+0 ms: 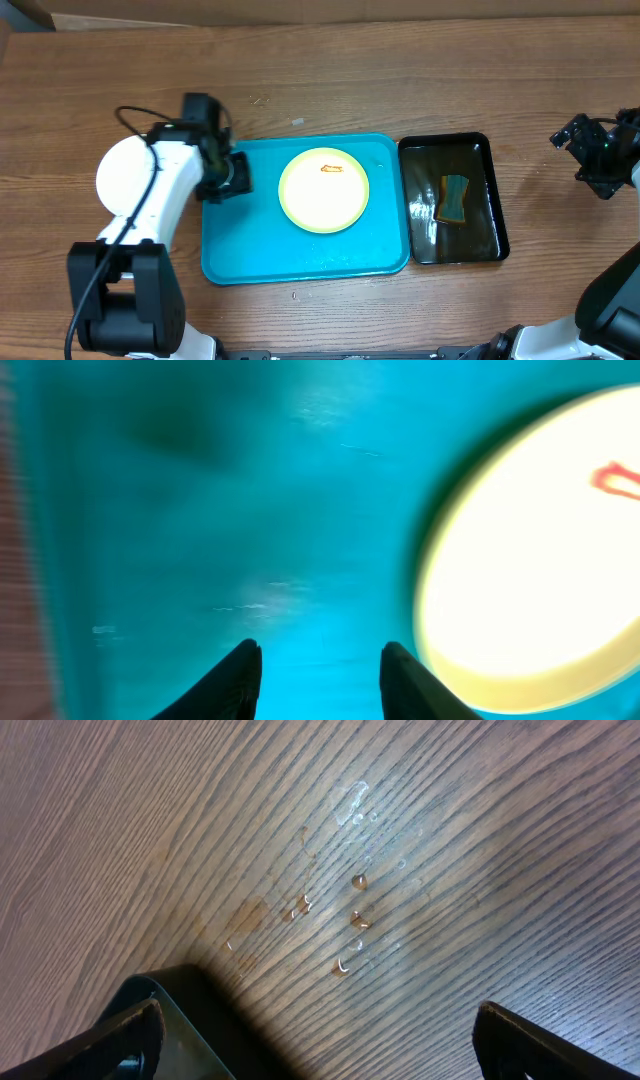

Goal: Clean dirty plates on tray and stack at the side

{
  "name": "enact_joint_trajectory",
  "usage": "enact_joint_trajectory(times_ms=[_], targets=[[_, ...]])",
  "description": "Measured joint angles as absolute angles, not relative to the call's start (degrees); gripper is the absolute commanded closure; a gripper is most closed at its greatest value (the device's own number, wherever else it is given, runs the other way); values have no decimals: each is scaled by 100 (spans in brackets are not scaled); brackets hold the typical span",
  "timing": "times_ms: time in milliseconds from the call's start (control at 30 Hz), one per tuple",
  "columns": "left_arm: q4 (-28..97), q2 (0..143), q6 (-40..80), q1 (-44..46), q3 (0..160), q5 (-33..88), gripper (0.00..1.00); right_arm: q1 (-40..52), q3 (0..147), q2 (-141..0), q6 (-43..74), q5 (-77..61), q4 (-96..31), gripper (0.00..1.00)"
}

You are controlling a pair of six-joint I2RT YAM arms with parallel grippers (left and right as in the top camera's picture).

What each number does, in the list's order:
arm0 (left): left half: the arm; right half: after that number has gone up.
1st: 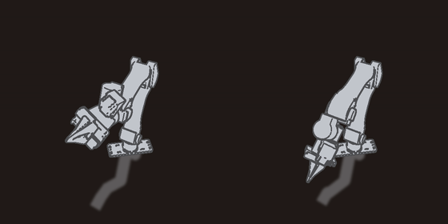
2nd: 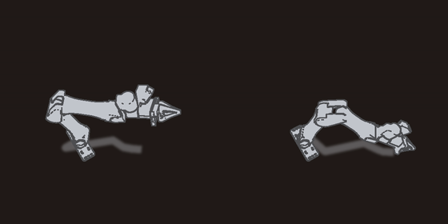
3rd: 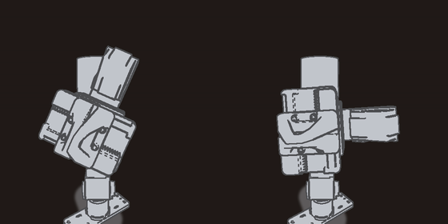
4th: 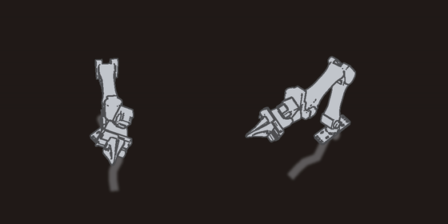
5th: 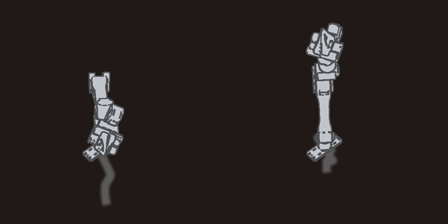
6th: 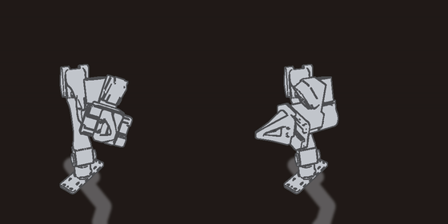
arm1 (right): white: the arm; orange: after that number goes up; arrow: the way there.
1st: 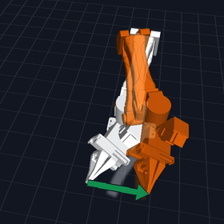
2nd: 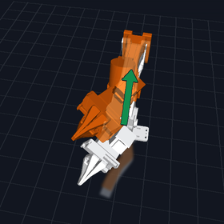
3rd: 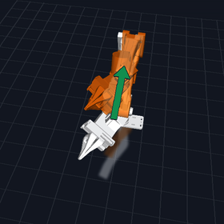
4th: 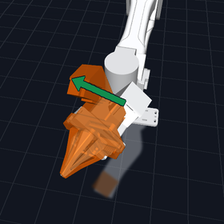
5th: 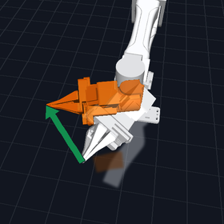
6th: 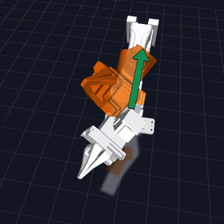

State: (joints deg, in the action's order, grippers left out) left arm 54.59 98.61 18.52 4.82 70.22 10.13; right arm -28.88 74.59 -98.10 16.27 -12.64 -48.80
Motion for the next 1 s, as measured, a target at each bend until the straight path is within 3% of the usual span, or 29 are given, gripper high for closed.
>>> enact_joint_trajectory(times_ms=[100, 233, 300, 367, 500, 633, 700, 733, 833, 867, 900, 1000], targets=[[5284, 9861, 2265, 958, 7013, 1120, 44, -2888, 7459, -9810, 1629, -1264, -4877, 0], [5072, 9861, 2998, 1658, 7011, 1192, 43, -2888, 7459, -9810, 1627, -1267, -4877, 0], [4960, 9861, 3347, 1979, 7011, 1194, 34, -2886, 7459, -9810, 1627, -1262, -4877, 0], [4834, 9861, 3745, 2311, 7011, 1149, 31, -2888, 7459, -9810, 1625, -1267, -4877, 0], [4812, 9861, 4534, 2904, 7011, 910, 37, -2888, 7459, -9810, 1625, -1267, -4877, 0], [4814, 9861, 5229, 3369, 7006, 663, 57, -2888, 7459, -9810, 1627, -1267, -4877, 0], [4838, 9861, 5433, 3496, 7004, 515, 57, -2888, 7459, -9810, 1627, -1264, -4882, 0], [4890, 9861, 5586, 3538, 7004, 412, 53, -2888, 7459, -9810, 1627, -1264, -4877, 0], [5109, 9861, 5983, 3564, 7000, 237, 24, -2888, 7459, -9810, 1625, -1264, -4880, 0], [5135, 9861, 6090, 3557, 6995, 193, 5, -2888, 7459, -9810, 1627, -1267, -4880, 0], [5144, 9861, 6173, 3544, 6995, 163, 0, -2888, 7459, -9810, 1623, -1264, -4877, 0], [5127, 9861, 6263, 3472, 6989, 145, 0, -2888, 7459, -9810, 1625, -1264, -4880, 0]])
